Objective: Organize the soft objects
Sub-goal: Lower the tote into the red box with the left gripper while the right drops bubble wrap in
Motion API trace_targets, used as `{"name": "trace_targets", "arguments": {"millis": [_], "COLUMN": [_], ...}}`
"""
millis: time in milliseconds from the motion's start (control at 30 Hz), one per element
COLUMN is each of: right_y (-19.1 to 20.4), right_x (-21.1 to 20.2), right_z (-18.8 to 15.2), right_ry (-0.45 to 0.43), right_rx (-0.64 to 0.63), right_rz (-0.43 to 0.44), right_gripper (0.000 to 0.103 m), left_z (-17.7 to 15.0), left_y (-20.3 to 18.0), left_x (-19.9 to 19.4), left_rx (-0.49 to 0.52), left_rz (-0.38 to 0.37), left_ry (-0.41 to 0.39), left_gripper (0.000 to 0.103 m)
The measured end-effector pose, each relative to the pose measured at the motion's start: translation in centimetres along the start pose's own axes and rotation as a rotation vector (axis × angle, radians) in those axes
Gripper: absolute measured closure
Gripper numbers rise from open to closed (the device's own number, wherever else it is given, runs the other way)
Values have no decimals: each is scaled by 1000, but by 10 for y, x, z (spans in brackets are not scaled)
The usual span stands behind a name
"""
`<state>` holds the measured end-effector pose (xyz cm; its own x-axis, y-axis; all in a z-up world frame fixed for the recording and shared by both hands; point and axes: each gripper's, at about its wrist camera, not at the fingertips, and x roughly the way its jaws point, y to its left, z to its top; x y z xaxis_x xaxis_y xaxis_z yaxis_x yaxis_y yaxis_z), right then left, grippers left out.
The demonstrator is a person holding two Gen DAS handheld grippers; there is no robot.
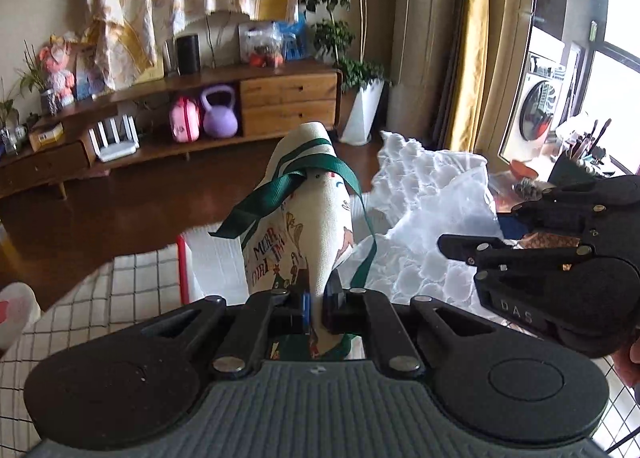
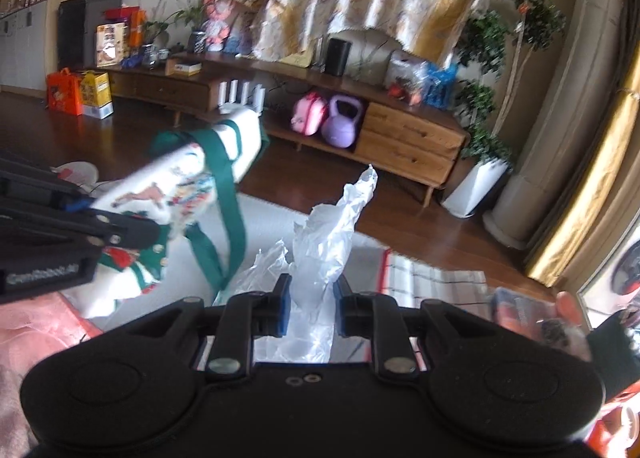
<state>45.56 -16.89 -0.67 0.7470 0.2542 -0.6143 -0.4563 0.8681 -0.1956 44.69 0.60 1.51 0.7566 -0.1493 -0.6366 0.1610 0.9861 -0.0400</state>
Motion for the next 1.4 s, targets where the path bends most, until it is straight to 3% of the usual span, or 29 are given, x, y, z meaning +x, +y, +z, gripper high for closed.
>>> {"name": "trace_targets", "arguments": {"millis": [133,367,833,1033,1133,1267,1333,1400], "right_y": [5,10,14,11,10,6,5,2], "right_x": [20,55,96,97,92,83,78,75], "right_z": [-4,-10,-27,-32,-32,-30,-29,-27], "right_ry": [56,145,287,309,291,264,249,241], "right_rx": [-24,-15,19,17,9,-27,-41,-38], "right_rz": [88,147,118,109,97,100,82,75], "right_gripper": [83,83,83,77,72,54,50,40], "left_z": [-5,-11,-20,-22,-23,-22,-22,-22], "left_y": [8,16,11,11,12,11,12,10], "left_x": [26,67,114,123,124,122,121,120], "left_rx": [4,38,46,36,32,24,15,14], "left_rz": [-18,-18,-54,-82,-72,-59,-56,-48], "left_ry": [81,195,336,380,393,395,395,392], "left_gripper": [96,96,96,93,91,89,86,79]}}
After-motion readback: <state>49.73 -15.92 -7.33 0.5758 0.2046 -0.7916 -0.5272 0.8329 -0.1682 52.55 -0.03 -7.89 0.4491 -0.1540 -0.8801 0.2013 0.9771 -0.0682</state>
